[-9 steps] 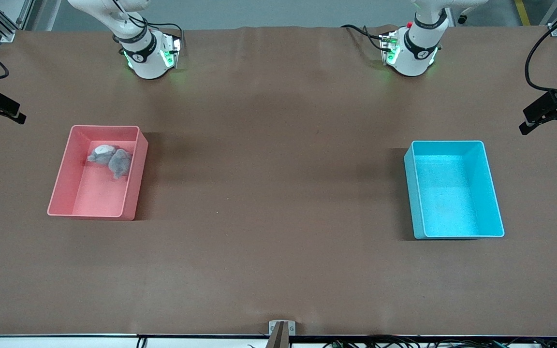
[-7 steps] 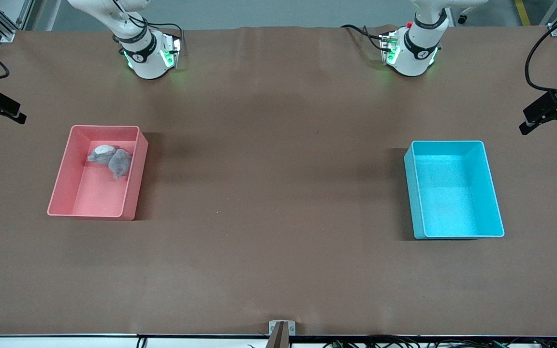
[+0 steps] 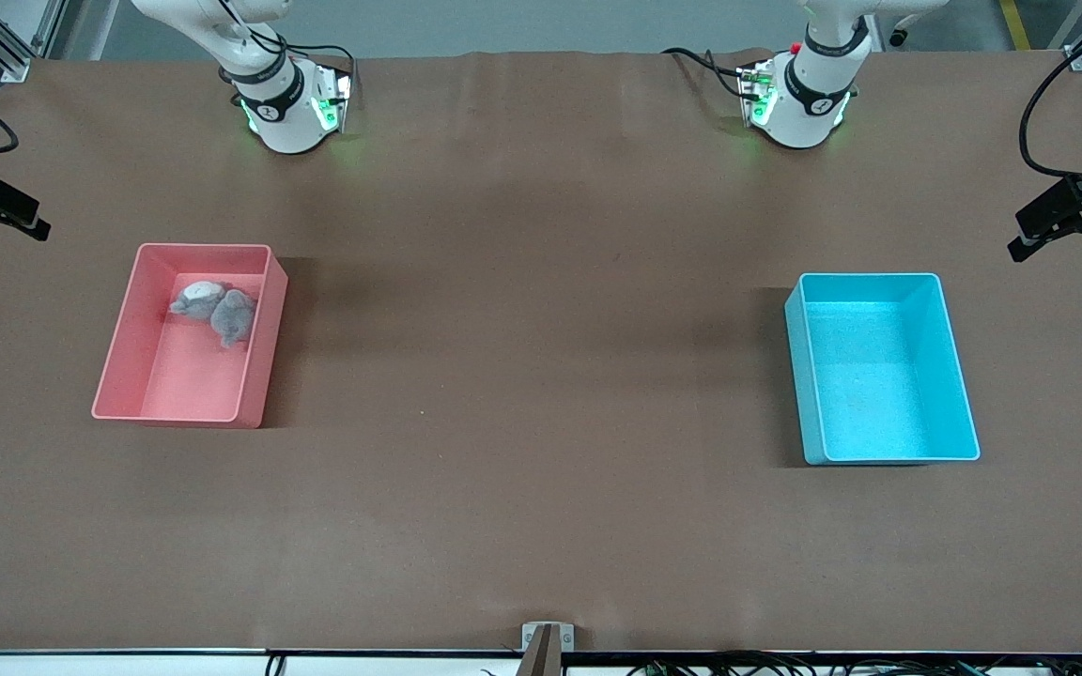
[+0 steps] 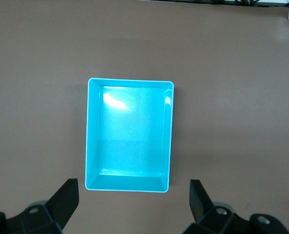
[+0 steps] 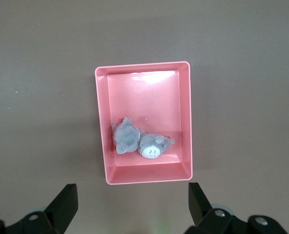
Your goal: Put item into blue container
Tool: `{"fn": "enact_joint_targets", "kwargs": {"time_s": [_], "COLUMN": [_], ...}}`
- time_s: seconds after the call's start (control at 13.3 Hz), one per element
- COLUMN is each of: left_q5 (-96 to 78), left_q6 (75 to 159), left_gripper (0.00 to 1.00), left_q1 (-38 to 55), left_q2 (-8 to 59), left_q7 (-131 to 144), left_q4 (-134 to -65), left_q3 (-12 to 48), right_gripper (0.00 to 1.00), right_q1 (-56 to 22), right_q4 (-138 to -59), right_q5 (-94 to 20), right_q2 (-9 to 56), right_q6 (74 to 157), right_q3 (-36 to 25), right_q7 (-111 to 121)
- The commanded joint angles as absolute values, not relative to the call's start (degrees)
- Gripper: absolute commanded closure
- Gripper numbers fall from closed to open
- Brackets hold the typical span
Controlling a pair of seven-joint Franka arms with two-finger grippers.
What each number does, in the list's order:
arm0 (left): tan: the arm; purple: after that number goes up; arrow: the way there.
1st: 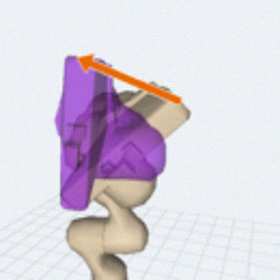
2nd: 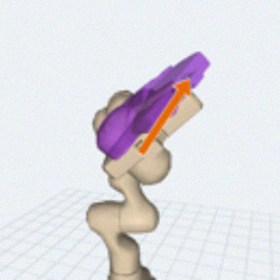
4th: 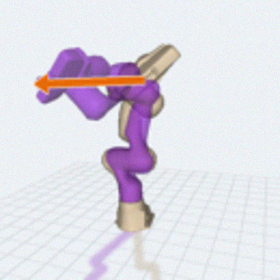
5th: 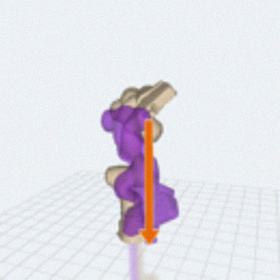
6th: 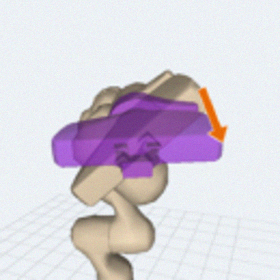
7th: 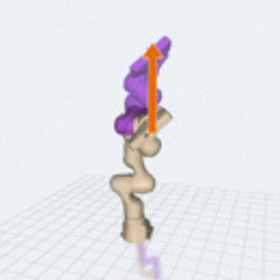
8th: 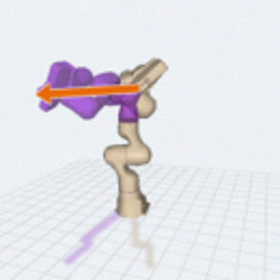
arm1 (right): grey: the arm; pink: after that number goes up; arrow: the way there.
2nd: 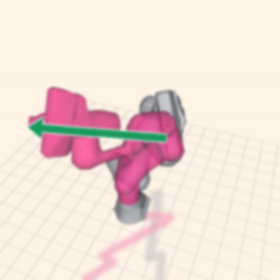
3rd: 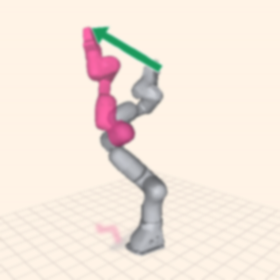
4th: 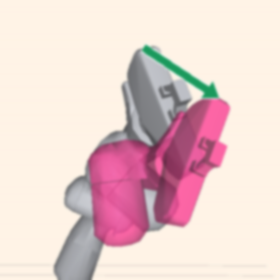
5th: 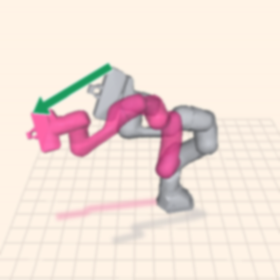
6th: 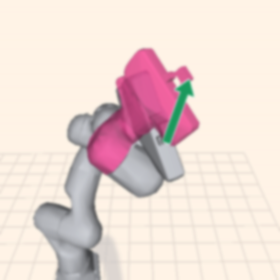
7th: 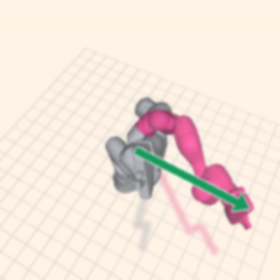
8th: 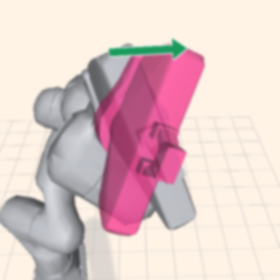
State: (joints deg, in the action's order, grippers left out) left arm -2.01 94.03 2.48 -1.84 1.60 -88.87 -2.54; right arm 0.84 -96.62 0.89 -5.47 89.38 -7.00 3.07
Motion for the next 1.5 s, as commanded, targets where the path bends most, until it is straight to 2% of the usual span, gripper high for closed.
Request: {"fn": "enact_joint_targets", "kwargs": {"time_s": [0.0, 1.43], "left_q5": [-1.05, -1.05], "left_q6": [93.08, 93.08], "left_gripper": [0.0, 0.0], "left_q1": [2.64, 2.64], "left_q2": [-1.58, -1.67], "left_q7": [1.14, 1.14], "left_q4": [-88.07, -88.07], "left_q3": [-2.46, -2.46], "right_gripper": [0.0, 0.0], "right_q1": [1.41, 1.58], "right_q4": [-98.44, -98.26], "right_q5": [1.85, 1.76], "right_q2": [-7.21, -7.03], "right_q6": [90.26, 90.18], "right_q3": [-6.5, -6.68], "right_q7": [4.92, 5.71]}}
